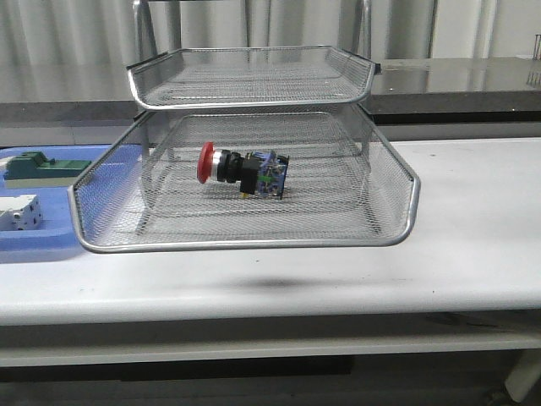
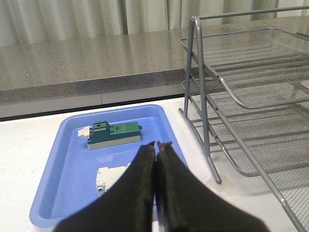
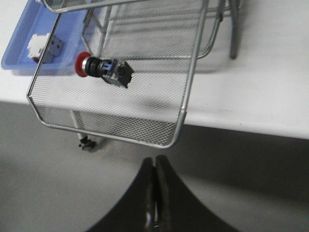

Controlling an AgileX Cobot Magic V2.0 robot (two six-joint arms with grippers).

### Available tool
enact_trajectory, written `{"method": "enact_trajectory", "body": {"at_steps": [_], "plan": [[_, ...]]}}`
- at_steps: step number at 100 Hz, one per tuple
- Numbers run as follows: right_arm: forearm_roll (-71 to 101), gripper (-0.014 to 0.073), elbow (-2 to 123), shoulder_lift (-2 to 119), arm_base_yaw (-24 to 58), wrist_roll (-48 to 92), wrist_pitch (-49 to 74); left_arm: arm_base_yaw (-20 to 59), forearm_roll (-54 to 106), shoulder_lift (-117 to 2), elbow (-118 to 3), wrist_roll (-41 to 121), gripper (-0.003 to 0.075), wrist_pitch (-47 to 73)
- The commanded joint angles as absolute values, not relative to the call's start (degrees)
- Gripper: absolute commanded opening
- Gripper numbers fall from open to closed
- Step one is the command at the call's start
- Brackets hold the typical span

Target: Place button on rack with both arms

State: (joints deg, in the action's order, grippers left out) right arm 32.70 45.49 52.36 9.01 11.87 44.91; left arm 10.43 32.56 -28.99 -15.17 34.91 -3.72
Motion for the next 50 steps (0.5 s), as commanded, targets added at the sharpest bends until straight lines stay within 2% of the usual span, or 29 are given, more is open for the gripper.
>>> {"method": "enact_trajectory", "body": {"at_steps": [1, 50], "plan": [[38.7, -0.0068, 47.47, 55.7, 10.72, 16.41, 41.8, 10.26, 32.87, -29.64, -16.78, 34.82, -0.002, -7.3], [40.55, -0.0067, 47.47, 73.09, 27.92, 17.84, 30.61, 10.26, 32.87, -29.64, -16.78, 34.82, -0.002, -7.3]]}}
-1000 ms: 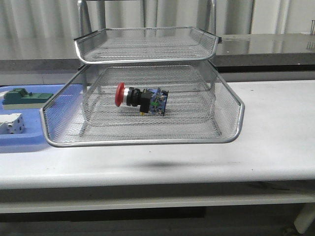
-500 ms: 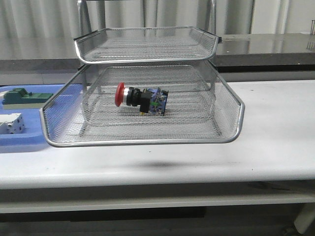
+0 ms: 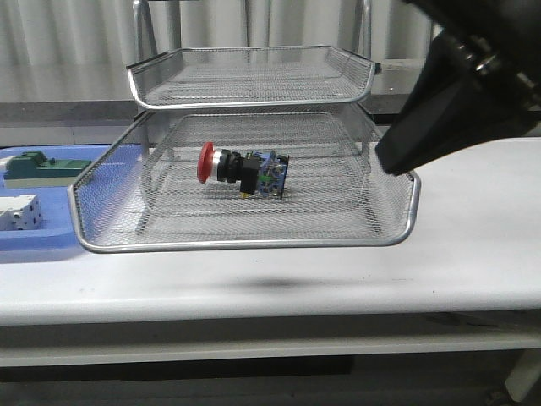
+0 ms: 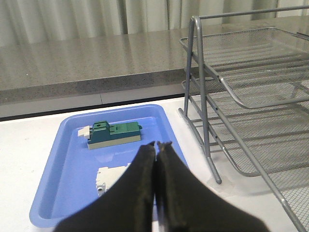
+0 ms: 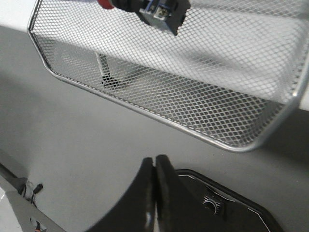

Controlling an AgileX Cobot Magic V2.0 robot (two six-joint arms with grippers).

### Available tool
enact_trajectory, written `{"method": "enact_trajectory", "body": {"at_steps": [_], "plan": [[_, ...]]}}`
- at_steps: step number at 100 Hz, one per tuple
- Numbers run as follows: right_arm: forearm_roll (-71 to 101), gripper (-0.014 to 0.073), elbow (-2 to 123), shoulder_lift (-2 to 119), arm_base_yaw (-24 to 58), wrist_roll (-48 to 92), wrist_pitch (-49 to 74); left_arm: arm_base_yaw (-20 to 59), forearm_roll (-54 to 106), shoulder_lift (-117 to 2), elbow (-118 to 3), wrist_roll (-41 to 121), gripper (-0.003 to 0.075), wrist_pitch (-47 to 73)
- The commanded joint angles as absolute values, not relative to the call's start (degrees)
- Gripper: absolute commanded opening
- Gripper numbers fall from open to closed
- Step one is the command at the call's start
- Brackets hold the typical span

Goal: Place button on rack with both arms
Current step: 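Bring the right gripper down to the front edge of the middle tray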

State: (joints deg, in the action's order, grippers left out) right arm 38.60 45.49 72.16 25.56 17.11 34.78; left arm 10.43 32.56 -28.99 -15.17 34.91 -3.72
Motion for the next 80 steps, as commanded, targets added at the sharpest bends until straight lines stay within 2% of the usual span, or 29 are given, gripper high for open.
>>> {"method": "enact_trajectory", "body": {"at_steps": [1, 52, 80], "plan": [[40.55, -0.0067, 47.47, 73.46, 28.38, 17.84, 30.47, 10.26, 32.87, -29.64, -16.78, 34.82, -0.002, -7.3], [40.55, -0.0066, 47.47, 86.76, 41.83, 17.84, 19.68, 10.26, 32.87, -29.64, -16.78, 34.82, -0.002, -7.3], [39.16, -0.0064, 47.47, 90.67, 45.38, 17.98, 12.46, 10.26, 32.87, -29.64, -16.78, 34.82, -0.002, -7.3]]}}
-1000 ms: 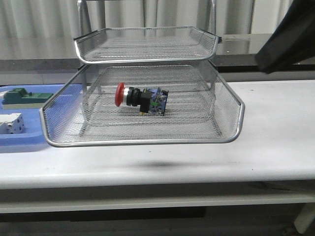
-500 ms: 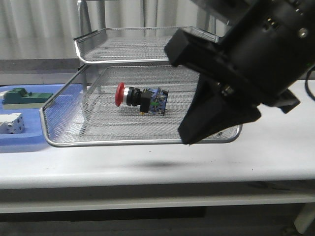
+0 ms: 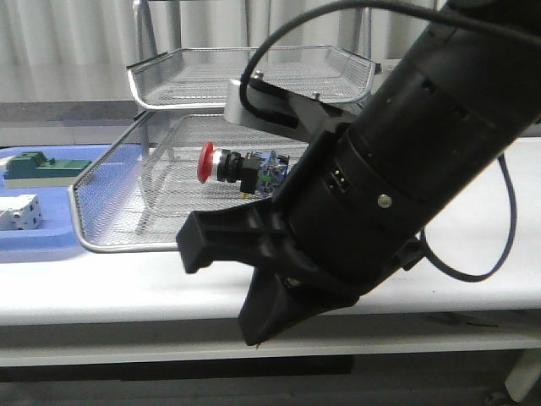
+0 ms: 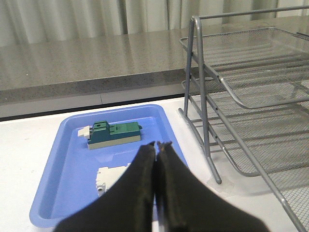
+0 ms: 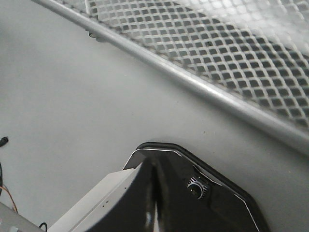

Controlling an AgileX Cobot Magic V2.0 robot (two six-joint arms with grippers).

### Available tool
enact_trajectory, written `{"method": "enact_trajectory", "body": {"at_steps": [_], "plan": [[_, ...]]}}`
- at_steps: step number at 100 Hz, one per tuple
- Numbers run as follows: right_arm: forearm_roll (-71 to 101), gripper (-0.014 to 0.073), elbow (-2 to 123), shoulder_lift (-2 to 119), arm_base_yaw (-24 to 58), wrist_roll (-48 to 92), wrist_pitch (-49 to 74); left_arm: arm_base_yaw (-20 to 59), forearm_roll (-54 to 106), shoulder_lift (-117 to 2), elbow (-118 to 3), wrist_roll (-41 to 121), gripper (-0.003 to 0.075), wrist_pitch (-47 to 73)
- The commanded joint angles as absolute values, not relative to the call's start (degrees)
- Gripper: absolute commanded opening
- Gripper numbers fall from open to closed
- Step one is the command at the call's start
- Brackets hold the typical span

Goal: Place button on rack with both arms
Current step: 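Bring the right gripper down to the front edge of the middle tray, then push the middle tray back into the rack with the right gripper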

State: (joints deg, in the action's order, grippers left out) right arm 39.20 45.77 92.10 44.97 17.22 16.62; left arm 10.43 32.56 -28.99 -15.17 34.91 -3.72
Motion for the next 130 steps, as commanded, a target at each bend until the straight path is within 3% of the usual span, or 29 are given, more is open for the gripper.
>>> {"method": "enact_trajectory", "body": {"at_steps": [1, 66, 130], "plan": [[39.16, -0.0064, 47.47, 90.67, 45.44, 17.98, 12.32, 10.26, 32.87, -29.64, -16.78, 34.82, -0.002, -7.3], [32.12, -0.0064, 53.64, 96.58, 45.17, 17.98, 6.71, 10.26, 32.87, -29.64, -16.78, 34.82, -0.002, -7.3], [26.2, -0.0064, 57.91, 97.58, 35.3, 17.98, 8.89, 10.26, 32.87, -29.64, -16.78, 34.82, -0.002, -7.3]]}}
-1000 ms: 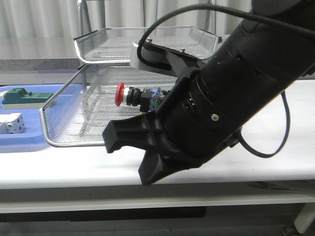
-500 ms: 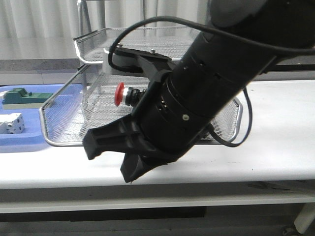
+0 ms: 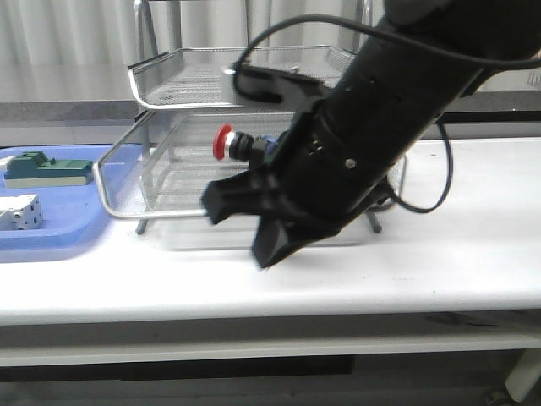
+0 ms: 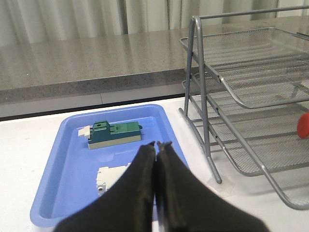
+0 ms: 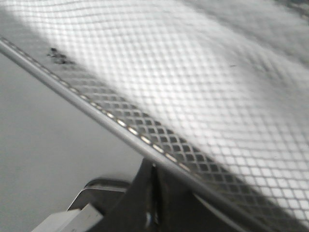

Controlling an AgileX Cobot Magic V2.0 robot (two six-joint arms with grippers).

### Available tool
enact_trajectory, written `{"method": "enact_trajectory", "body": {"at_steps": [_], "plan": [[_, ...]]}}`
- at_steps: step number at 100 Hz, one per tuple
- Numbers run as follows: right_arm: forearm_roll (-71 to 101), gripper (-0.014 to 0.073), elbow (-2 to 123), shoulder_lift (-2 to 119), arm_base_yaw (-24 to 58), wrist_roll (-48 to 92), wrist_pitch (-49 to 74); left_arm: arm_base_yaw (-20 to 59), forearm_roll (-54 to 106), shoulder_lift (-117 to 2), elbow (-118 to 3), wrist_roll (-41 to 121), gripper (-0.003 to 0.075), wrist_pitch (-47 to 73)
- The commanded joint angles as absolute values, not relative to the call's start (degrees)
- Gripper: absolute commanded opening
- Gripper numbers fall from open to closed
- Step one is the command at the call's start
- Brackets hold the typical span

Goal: Place button on rack with both arms
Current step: 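Push the middle tray back into the rack with the right gripper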

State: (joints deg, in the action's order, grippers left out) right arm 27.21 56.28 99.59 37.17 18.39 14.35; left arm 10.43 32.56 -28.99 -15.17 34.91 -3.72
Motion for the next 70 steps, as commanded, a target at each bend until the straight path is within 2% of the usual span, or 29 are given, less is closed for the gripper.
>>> {"method": "enact_trajectory", "body": {"at_steps": [1, 25, 70], "plan": [[26.12, -0.0064, 57.91, 97.58, 35.11, 17.98, 8.89, 10.26, 32.87, -29.64, -16.78, 34.82, -0.002, -7.3], [24.51, -0.0064, 58.31, 97.7, 32.14, 17.98, 4.02, 10.26, 32.87, -29.64, -16.78, 34.82, -0.002, -7.3], [19.65, -0.0064, 67.22, 101.96, 26.8, 17.98, 3.56, 10.26, 32.87, -29.64, -16.78, 34.82, -0.002, -7.3]]}}
